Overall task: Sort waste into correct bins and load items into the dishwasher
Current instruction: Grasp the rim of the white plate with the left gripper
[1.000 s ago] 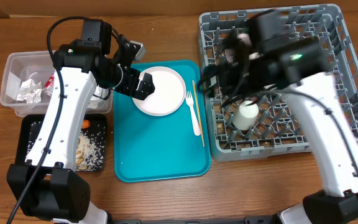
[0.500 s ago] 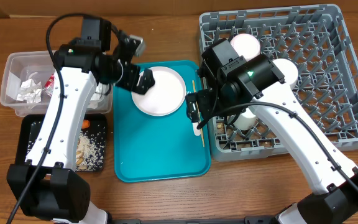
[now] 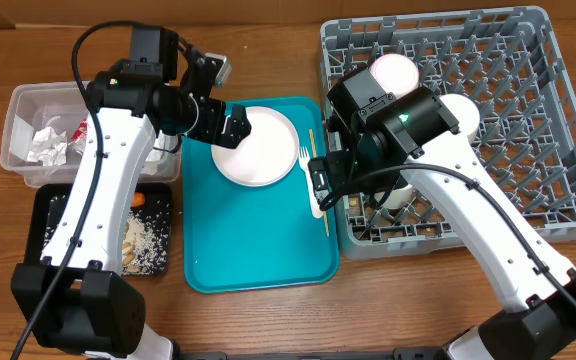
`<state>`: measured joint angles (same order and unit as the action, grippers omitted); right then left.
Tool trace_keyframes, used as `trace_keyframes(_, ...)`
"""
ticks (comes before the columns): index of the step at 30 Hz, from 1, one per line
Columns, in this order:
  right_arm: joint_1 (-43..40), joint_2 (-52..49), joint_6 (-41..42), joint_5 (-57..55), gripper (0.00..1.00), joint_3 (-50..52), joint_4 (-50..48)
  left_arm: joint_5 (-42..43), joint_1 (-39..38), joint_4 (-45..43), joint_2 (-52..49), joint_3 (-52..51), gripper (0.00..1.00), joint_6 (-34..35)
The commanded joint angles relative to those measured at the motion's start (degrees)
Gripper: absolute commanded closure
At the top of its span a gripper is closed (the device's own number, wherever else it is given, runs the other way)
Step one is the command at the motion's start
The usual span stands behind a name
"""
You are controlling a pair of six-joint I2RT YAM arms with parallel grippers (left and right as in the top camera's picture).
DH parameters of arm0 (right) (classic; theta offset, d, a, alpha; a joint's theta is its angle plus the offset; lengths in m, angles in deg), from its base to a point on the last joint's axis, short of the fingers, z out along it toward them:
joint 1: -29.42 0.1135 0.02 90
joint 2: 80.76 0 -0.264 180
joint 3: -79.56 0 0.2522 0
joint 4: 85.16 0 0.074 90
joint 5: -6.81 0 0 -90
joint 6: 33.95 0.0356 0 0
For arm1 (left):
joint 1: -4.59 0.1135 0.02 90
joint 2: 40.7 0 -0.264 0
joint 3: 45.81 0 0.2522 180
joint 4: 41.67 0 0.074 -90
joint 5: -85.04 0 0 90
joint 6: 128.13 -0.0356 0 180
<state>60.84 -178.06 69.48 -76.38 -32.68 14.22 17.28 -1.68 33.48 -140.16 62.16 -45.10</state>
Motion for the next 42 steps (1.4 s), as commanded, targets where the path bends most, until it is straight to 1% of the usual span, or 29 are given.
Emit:
trace_keyframes(1,-0.37,0.15,-0.33,-1.7,0.0,0.02,-0.04,-3.76,0.09,0.87,-0.57,0.17,0.0,8.17)
trace_keyframes(3,-0.37,0.15,-0.33,-1.9,0.0,0.02,-0.07,-8.83,0.04,1.01,-0.57,-0.2,0.0,14.6)
trace_keyframes(5,-0.37,0.15,-0.33,-2.29,0.0,0.02,-0.04,-13.94,-0.26,1.18,-0.57,-0.85,0.0,18.53)
trace_keyframes(8,-0.37,0.15,-0.33,-2.29,0.0,0.02,-0.02,-17.2,-0.74,0.48,-0.57,-2.29,0.0,20.44)
trace_keyframes(9,-0.37,0.15,-0.31,-2.29,0.0,0.02,0.0,-17.35,-1.11,-1.07,-0.57,-3.69,0.02,21.03)
trace_keyframes(10,-0.37,0.15,-0.31,-2.29,0.0,0.02,0.0,-17.35,-1.33,-2.01,-0.57,-4.44,0.05,21.16)
trace_keyframes(12,-0.37,0.15,-0.33,-2.29,0.0,0.02,-0.02,-17.35,-1.88,-4.57,-0.57,-6.51,0.15,21.18)
trace_keyframes(13,-0.37,0.15,-0.33,-2.29,0.0,0.02,-0.04,-17.38,-2.14,-5.64,-0.57,-7.43,0.23,21.18)
trace_keyframes(14,-0.37,0.15,-0.33,-2.29,0.0,0.02,-0.04,-17.49,-2.49,-7.15,-0.57,-8.74,0.37,21.38)
trace_keyframes(15,-0.37,0.15,-0.33,-2.29,0.0,0.02,-0.04,-17.68,-2.8,-8.72,-0.57,-10.01,0.44,21.4)
trace_keyframes(16,-0.37,0.15,-0.33,-2.29,0.0,0.02,-0.07,-18.08,-3.34,-11.5,-0.57,-12.11,0.48,21.38)
trace_keyframes(20,-0.37,0.15,-0.31,-2.29,0.0,0.02,-0.44,-19.78,-3.93,-16.2,-0.57,-15.78,0.48,21.38)
trace_keyframes(24,-0.37,0.15,-0.33,-2.29,0.0,0.02,-0.74,-20.96,-3.96,-19.61,-0.57,-17.99,0.53,21.33)
trace_keyframes(25,-0.37,0.15,-0.33,-2.27,0.0,0.02,-0.92,-21.03,-3.93,-20.41,-0.57,-18.27,0.52,21.27)
trace_keyframes(27,-0.37,0.15,-0.31,-2.29,0.0,0.02,-1.14,-20.96,-3.93,-21.77,-0.57,-18.38,0.44,20.63)
trace_keyframes(28,-0.37,0.15,-0.31,-2.27,0.0,0.02,-1.11,-20.94,-3.96,-21.79,-0.57,-18.38,0.38,20.26)
trace_keyframes(30,-0.37,0.15,-0.31,-2.27,0.0,0.02,-1.11,-20.94,-3.93,-21.84,-0.57,-18.38,0.33,18.49)
trace_keyframes(32,-0.37,0.15,-0.31,-2.27,0.0,0.02,-1.11,-20.87,-3.93,-22.1,-0.57,-18.38,0.12,17.49)
trace_keyframes(33,-0.37,0.15,-0.31,-2.29,0.0,0.02,-1.11,-20.65,-3.96,-22.34,-0.57,-18.38,0.11,17.46)
trace_keyframes(35,-0.37,0.15,-0.31,-2.27,0.0,0.02,-1.29,-20.24,-3.96,-22.91,-0.57,-18.38,0.27,17.2)
trace_keyframes(36,-0.37,0.15,-0.31,-2.27,0.0,0.02,-1.42,-20.28,-3.96,-23.17,-0.57,-18.38,0.28,17.2)
trace_keyframes(37,-0.37,0.15,-0.31,-2.27,0.0,0.02,-1.49,-19.82,-3.93,-23.8,-0.57,-18.38,0.26,17.2)
trace_keyframes(40,-0.37,0.13,-0.28,-2.27,0.0,0.02,-1.53,-19.02,-3.96,-24.17,-0.57,-18.38,0.25,17.25)
trace_keyframes(42,-0.37,0.13,-0.31,-2.27,0.0,0.02,-1.51,-19.04,-3.96,-24.13,-0.57,-18.38,0.28,17.27)
